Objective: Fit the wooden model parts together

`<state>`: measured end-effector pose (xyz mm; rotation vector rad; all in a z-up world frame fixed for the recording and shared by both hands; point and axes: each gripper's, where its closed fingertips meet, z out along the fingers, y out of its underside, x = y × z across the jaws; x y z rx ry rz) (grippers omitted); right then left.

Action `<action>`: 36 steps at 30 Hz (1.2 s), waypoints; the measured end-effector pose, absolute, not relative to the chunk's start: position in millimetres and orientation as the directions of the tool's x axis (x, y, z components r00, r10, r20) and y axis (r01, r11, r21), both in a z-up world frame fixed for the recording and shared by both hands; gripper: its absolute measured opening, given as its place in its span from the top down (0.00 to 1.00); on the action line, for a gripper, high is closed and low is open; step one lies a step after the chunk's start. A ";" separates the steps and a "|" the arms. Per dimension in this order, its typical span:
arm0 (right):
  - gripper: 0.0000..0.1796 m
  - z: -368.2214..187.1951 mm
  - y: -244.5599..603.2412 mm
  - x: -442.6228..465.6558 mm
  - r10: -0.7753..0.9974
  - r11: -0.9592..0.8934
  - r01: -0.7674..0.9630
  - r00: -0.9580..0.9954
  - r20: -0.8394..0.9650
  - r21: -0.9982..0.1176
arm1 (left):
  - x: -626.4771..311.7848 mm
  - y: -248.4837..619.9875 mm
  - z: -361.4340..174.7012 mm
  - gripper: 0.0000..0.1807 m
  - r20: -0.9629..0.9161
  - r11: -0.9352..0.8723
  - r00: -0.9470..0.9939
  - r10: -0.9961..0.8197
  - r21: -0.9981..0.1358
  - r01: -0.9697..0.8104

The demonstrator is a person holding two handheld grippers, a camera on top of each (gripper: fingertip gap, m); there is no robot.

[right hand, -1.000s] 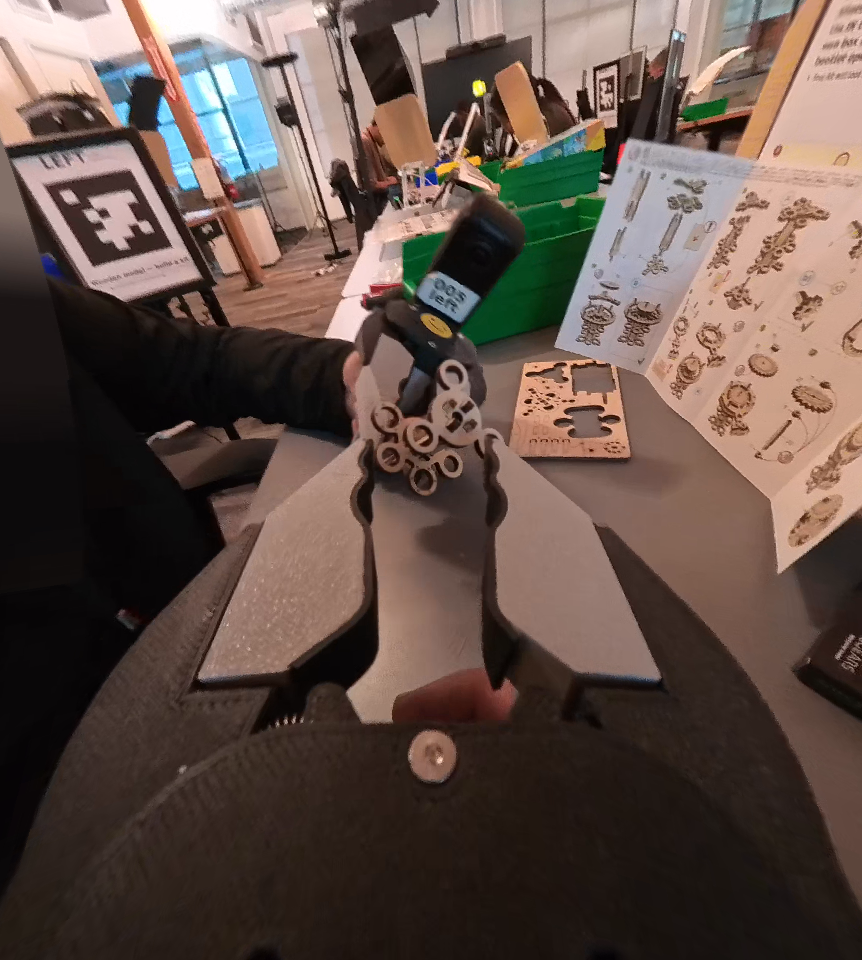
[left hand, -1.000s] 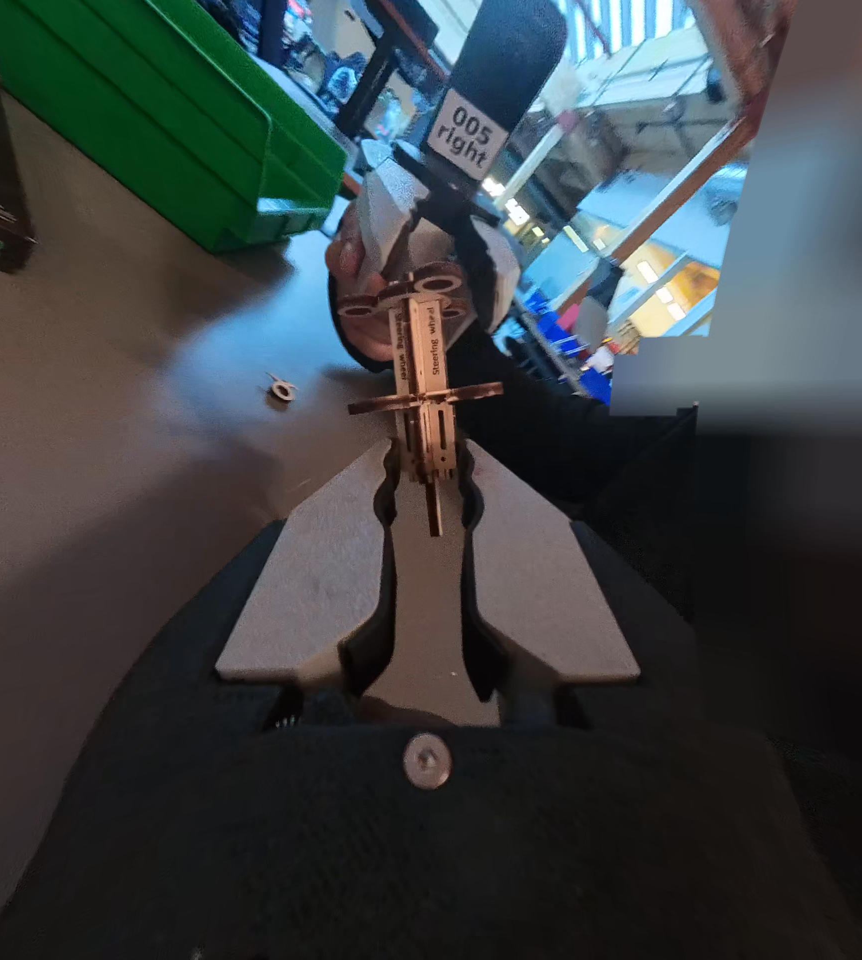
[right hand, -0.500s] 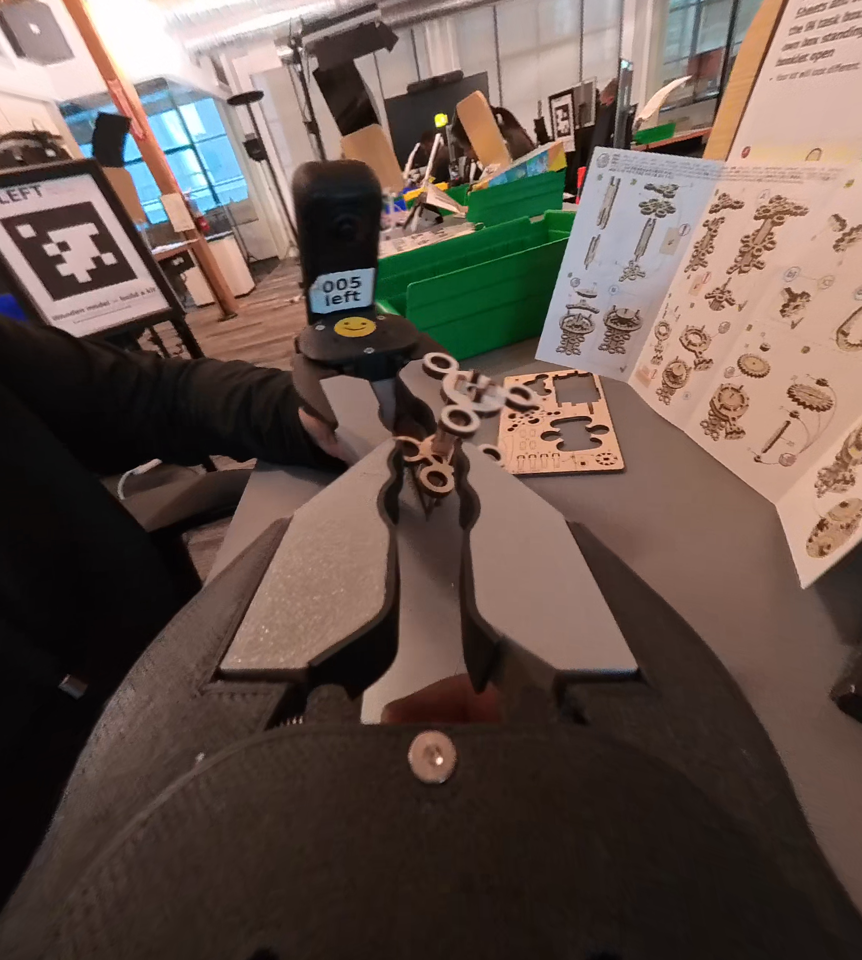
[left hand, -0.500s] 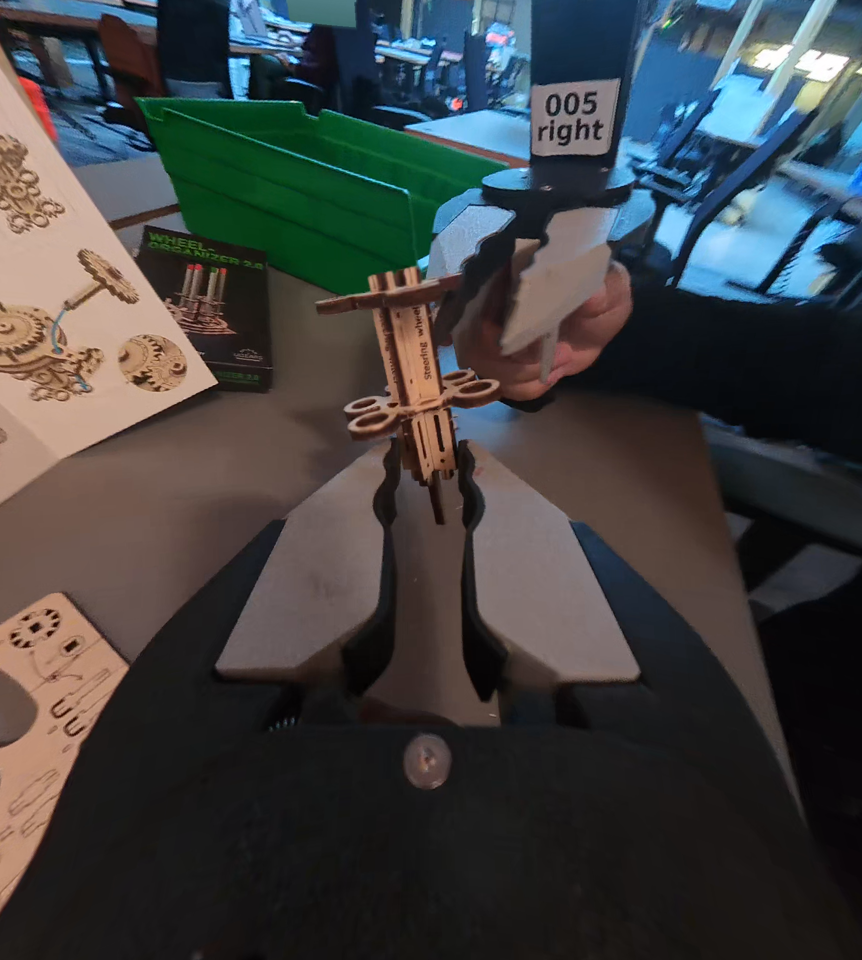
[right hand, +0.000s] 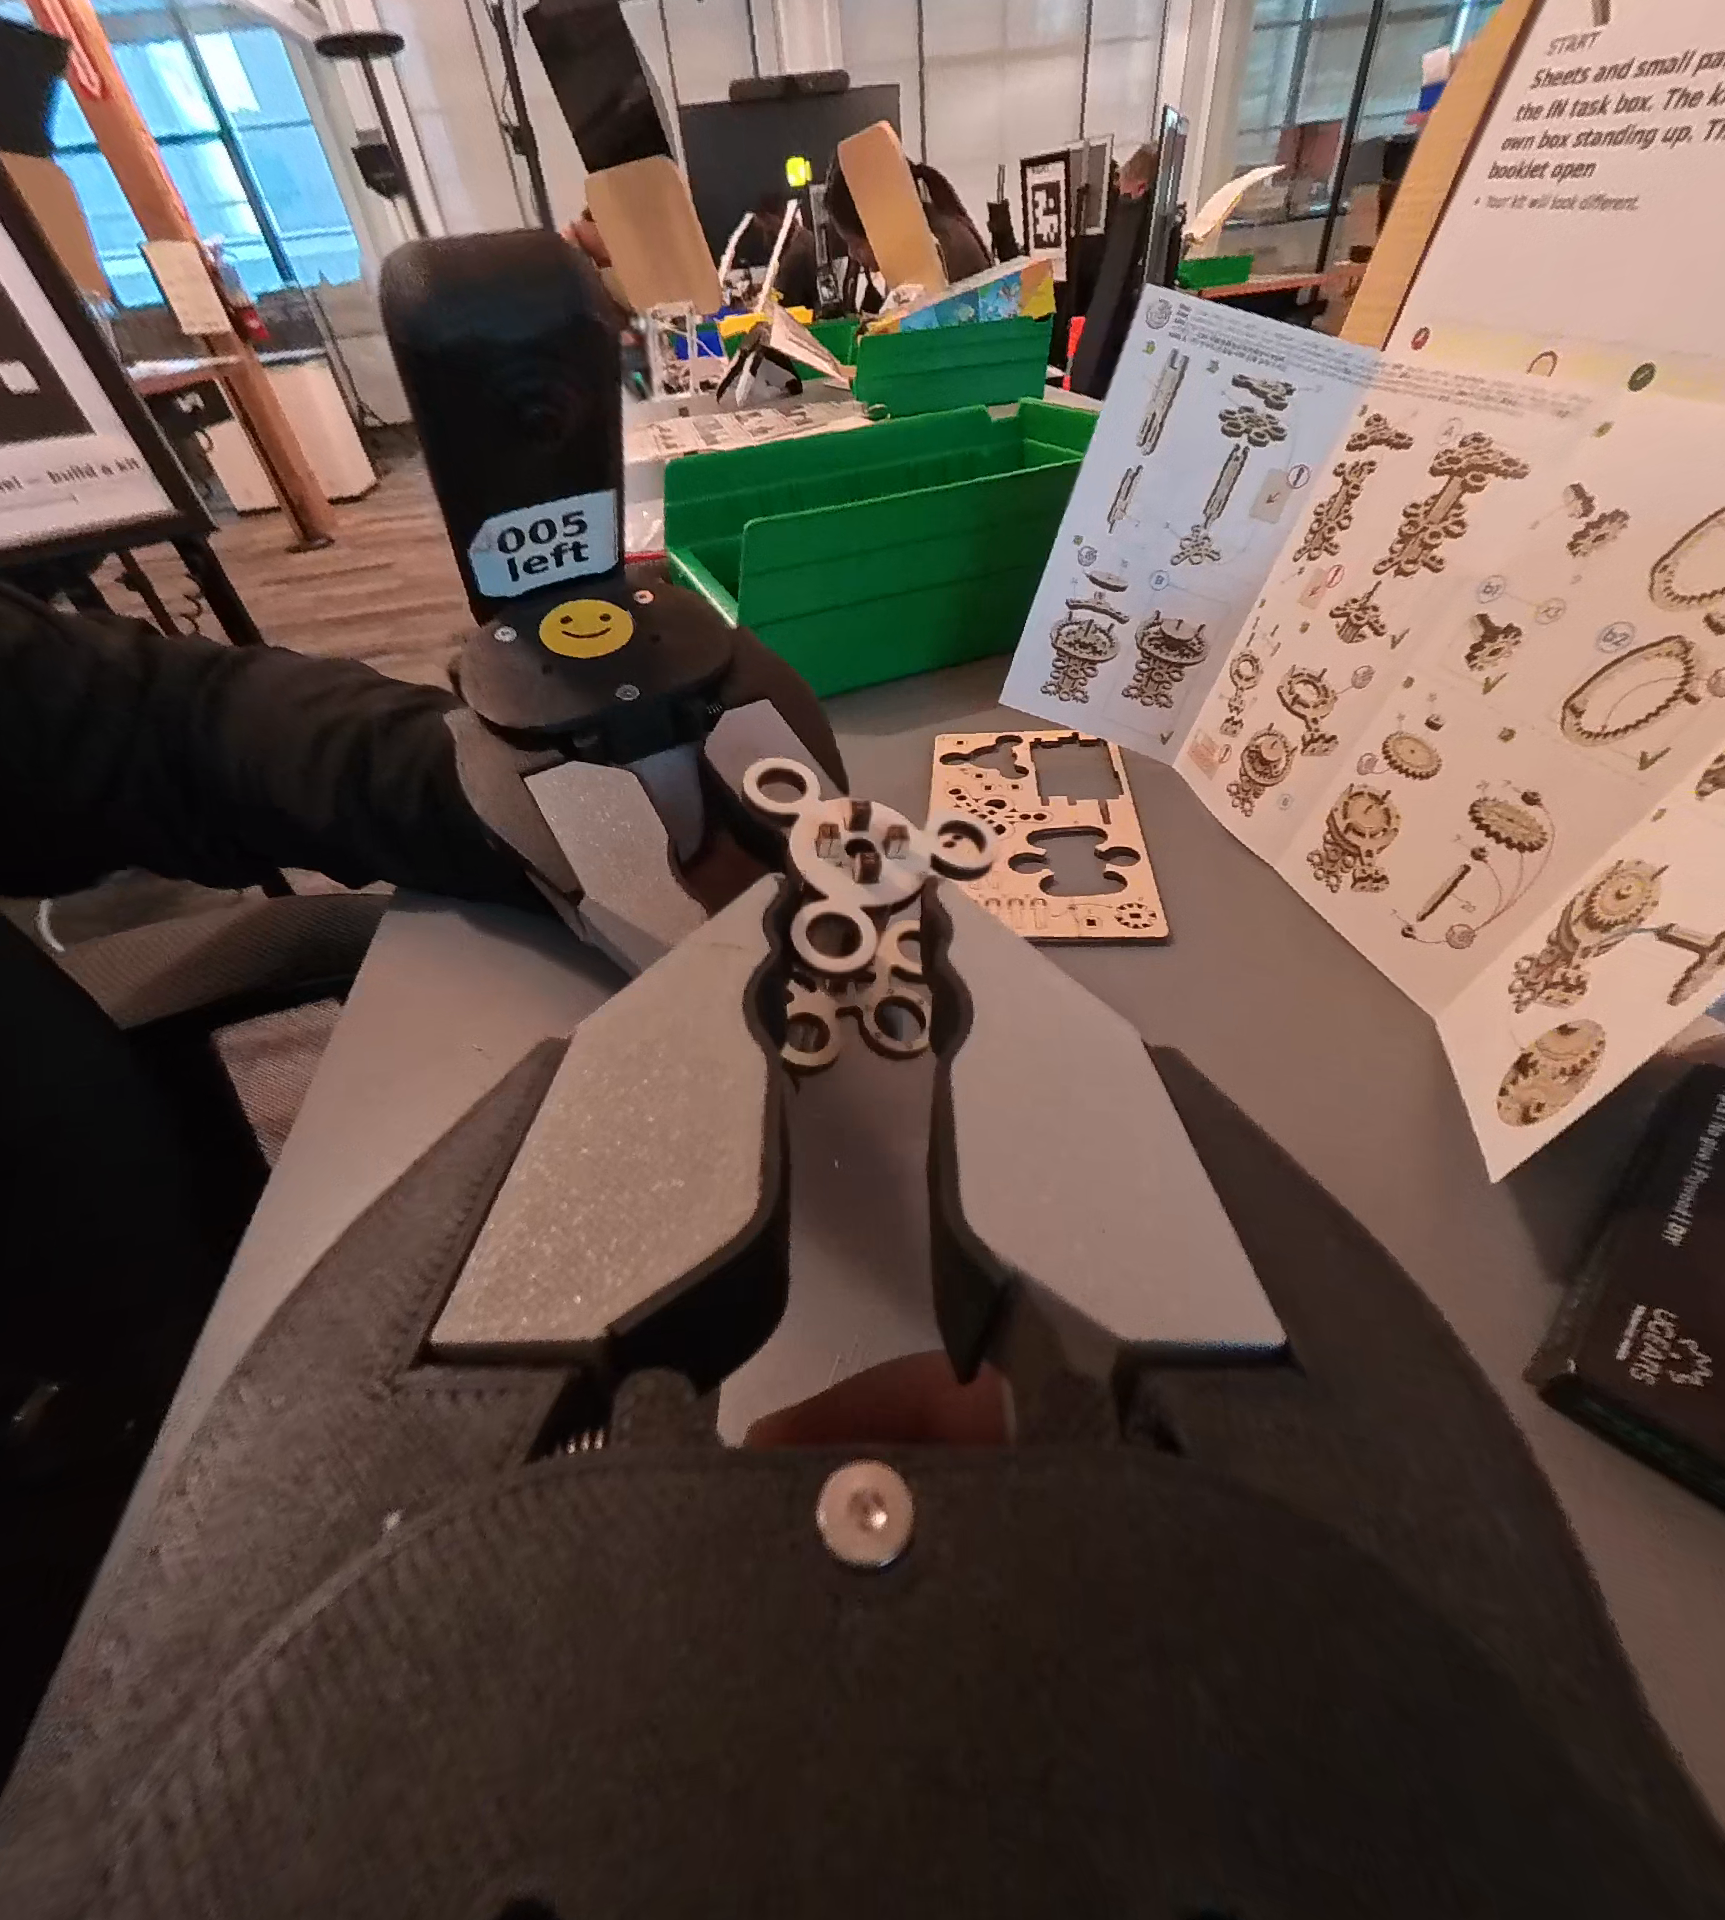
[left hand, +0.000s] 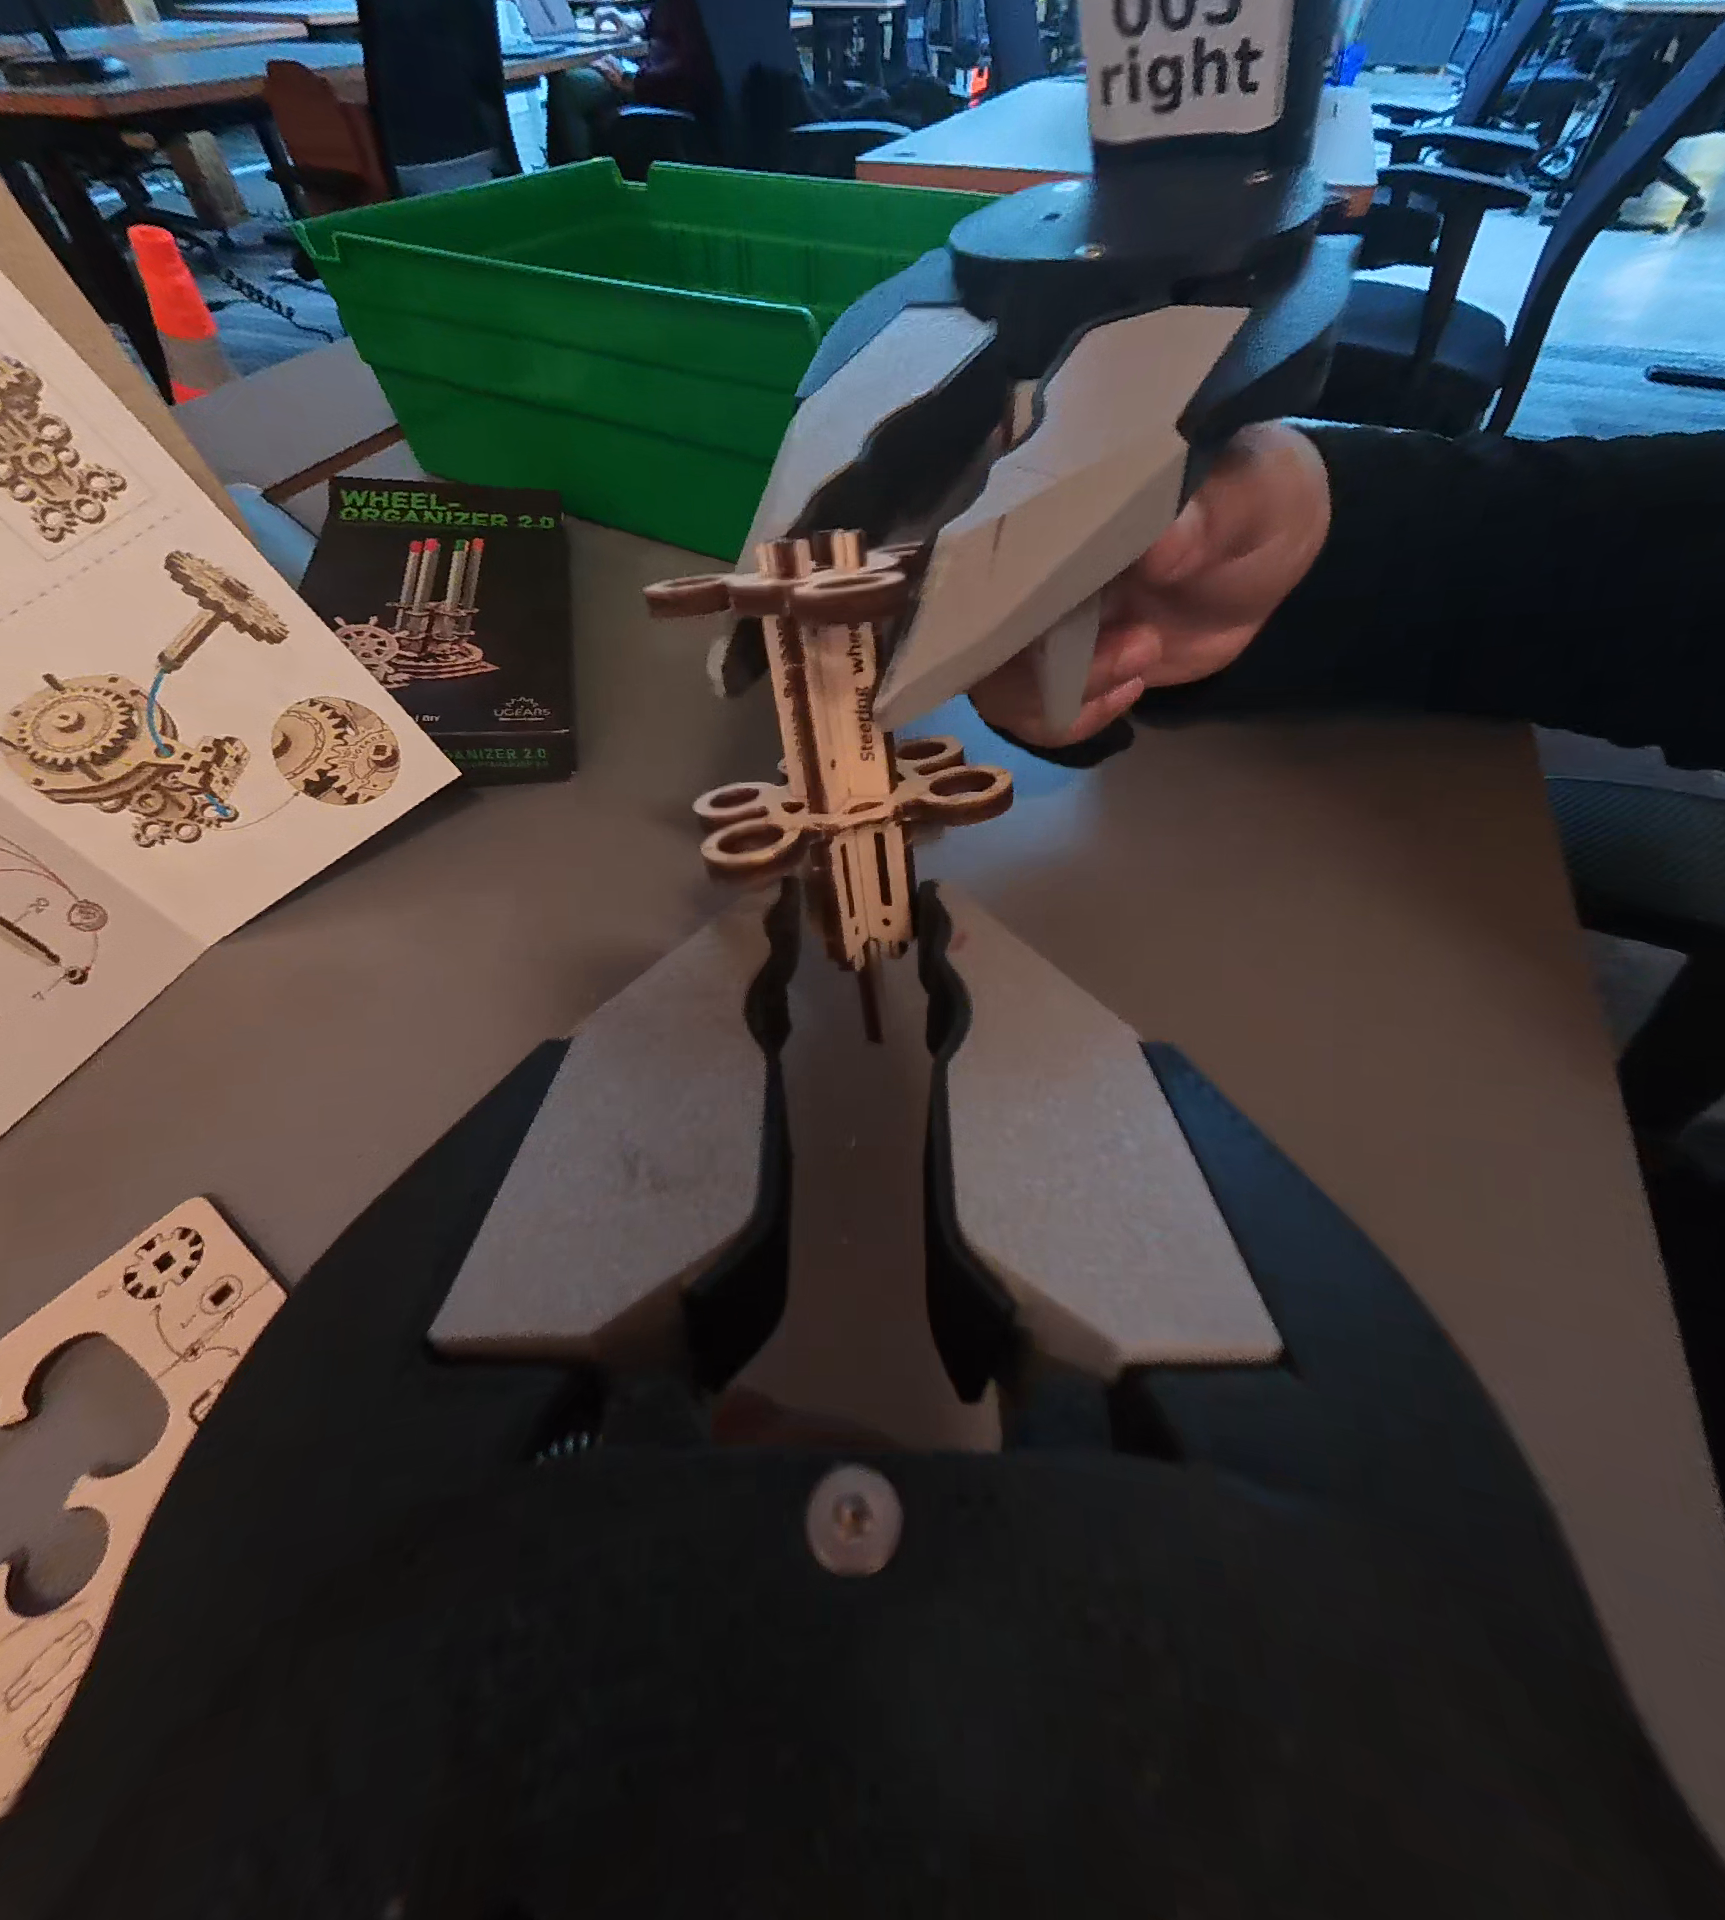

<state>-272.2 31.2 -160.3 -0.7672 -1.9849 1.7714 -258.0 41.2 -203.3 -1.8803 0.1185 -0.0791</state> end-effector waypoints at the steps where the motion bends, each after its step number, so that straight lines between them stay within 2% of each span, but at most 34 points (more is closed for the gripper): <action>1: 0.89 -160.6 32.2 -272.0 0.619 0.070 0.147 -0.782 -0.073 -0.987 | -259.2 41.5 -203.5 0.87 0.001 -0.307 0.993 -0.115 -0.951 -0.035; 5: 0.89 -160.4 39.1 -273.7 0.639 0.080 0.146 -0.766 -0.062 -0.986 | -260.3 40.7 -205.1 0.75 0.048 -0.321 0.991 -0.129 -0.947 0.004; 9: 0.89 -167.6 45.1 -278.5 0.669 0.106 0.174 -0.741 -0.059 -0.979 | -265.4 37.8 -207.9 0.71 0.042 -0.339 0.991 -0.125 -0.941 -0.003; 13: 0.89 -192.1 47.7 -281.7 0.696 0.248 0.205 -0.718 0.027 -0.947 | -283.6 31.2 -213.5 0.71 -0.002 -0.373 0.996 -0.084 -0.927 -0.034; 17: 0.89 -204.0 40.8 -280.6 0.683 0.336 0.192 -0.723 0.098 -0.922 | -302.9 22.4 -215.4 0.73 0.030 -0.386 0.998 -0.048 -0.922 0.009; 36: 0.90 -204.0 44.7 -285.1 0.707 0.313 0.193 -0.701 0.093 -0.930 | -327.4 17.1 -221.8 0.77 0.073 -0.417 0.996 0.059 -0.904 0.091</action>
